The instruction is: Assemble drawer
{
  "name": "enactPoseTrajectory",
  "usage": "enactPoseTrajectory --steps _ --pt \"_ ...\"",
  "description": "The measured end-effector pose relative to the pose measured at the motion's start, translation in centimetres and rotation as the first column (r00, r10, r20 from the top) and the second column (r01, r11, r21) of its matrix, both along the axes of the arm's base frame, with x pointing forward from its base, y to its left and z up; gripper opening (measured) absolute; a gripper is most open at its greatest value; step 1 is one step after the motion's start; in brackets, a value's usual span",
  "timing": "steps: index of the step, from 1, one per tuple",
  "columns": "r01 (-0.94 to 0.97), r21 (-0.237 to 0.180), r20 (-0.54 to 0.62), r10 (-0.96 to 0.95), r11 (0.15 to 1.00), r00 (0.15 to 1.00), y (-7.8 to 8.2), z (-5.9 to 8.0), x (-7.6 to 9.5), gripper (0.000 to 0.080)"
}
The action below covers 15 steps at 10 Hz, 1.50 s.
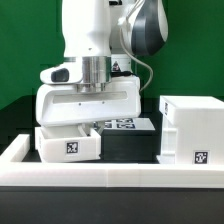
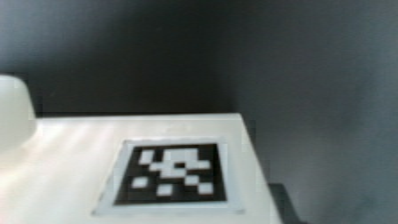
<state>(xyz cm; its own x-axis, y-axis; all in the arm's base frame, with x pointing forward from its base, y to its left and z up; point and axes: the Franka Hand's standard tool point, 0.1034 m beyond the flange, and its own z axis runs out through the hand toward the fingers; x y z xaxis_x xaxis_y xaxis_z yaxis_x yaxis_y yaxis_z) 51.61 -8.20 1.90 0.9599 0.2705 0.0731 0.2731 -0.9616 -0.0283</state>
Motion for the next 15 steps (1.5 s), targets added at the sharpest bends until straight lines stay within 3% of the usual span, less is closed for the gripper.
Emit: enactPoseTrajectory --steps 3,5,7,11,15 --pt "-0.029 0.002 0.005 0.029 1.0 1.0 -0.3 1.1 -0.6 0.0041" --pt "-0.039 0.001 0.0 0.039 0.999 0.999 -0.3 0.8 -0.7 0.0041" --pt "-0.189 -0.021 0.001 0.189 0.982 0.982 -0.3 0.7 -0.7 0.0041" --pt "-0.435 -0.049 -0.012 0.435 0.899 0.9 3.2 0.7 -0.2 0.0041" --pt "-0.619 -0.071 -0.019 0.619 0.782 0.785 2.6 0.6 -0.2 0.0041"
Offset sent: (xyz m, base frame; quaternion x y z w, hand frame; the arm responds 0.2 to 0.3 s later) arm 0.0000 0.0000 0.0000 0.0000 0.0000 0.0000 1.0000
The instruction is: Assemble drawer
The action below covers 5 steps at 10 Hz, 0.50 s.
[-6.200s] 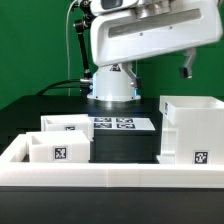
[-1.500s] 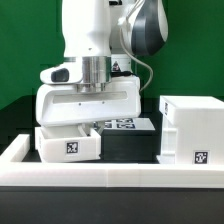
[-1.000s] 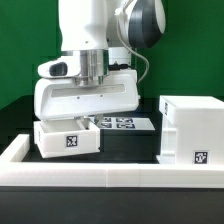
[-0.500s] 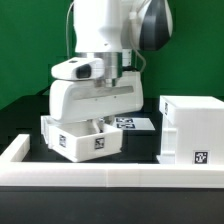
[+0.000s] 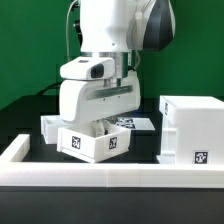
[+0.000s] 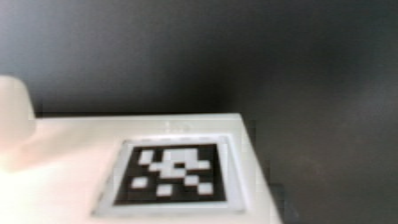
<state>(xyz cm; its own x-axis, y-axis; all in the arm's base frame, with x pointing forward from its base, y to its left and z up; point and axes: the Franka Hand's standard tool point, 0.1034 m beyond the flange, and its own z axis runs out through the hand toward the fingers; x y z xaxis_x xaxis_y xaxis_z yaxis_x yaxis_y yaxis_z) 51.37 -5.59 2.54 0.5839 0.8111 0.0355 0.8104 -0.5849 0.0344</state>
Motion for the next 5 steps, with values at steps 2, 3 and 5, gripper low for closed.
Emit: enactPoseTrajectory --steps 2,3,5 --pt "-0.09 -0.007 -0.003 0.09 0.996 0.996 0.19 -0.12 -0.05 0.0041" --pt "-0.163 -0.014 -0.01 0.162 0.987 0.987 0.39 -0.13 -0.05 0.0041" --pt "-0.286 -0.032 -0.016 0.286 0.958 0.958 0.65 -0.14 0.09 0.0041"
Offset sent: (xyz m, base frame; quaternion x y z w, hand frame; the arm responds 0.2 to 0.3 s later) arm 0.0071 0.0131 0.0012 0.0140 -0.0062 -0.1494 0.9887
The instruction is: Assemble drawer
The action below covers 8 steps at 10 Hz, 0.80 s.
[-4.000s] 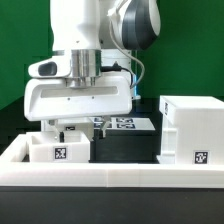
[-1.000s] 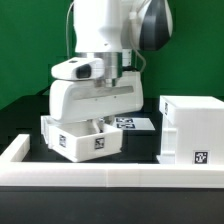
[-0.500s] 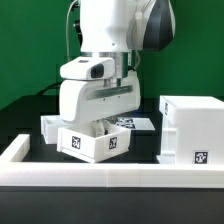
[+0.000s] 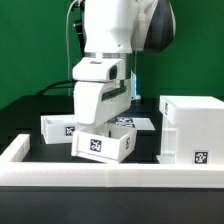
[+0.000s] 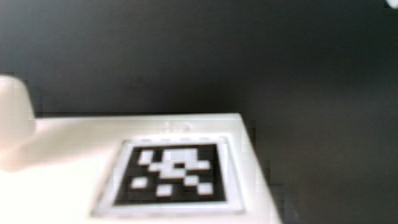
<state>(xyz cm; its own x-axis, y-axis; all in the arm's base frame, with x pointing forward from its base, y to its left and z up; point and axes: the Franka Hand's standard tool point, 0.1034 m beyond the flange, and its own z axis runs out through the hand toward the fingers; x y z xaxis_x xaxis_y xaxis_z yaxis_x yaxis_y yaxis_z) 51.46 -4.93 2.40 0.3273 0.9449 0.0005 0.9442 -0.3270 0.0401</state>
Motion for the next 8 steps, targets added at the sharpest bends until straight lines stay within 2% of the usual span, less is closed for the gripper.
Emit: enactPoseTrajectory --steps 5,8 --pt "-0.247 -0.032 0.001 0.247 0.968 0.969 -0.6 -0.2 -0.1 0.0041" --pt "-0.247 -0.013 -0.039 0.246 0.969 0.968 0.4 -0.3 0.3 0.0041"
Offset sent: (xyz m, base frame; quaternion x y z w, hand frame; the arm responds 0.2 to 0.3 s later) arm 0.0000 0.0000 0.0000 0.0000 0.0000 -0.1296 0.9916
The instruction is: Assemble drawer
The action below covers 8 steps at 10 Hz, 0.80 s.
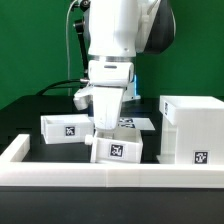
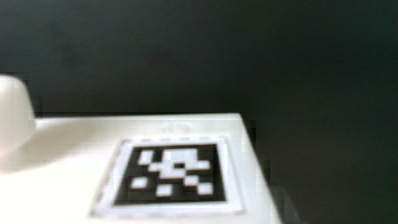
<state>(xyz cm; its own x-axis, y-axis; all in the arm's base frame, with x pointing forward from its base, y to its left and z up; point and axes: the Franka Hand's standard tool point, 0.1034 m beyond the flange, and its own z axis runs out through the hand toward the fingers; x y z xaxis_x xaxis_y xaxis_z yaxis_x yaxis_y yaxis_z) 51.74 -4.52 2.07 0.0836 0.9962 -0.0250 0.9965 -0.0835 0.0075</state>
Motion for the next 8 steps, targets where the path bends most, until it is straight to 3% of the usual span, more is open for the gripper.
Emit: enactPoseTrajectory --steps 6,8 --pt "-0.006 0.014 -0.035 0.006 1.0 0.999 0.8 -0.1 0.3 0.0041" --pt "0.006 0.054 -0.035 -0.004 0.999 0.999 -1.0 -0.2 0.0 0.0041"
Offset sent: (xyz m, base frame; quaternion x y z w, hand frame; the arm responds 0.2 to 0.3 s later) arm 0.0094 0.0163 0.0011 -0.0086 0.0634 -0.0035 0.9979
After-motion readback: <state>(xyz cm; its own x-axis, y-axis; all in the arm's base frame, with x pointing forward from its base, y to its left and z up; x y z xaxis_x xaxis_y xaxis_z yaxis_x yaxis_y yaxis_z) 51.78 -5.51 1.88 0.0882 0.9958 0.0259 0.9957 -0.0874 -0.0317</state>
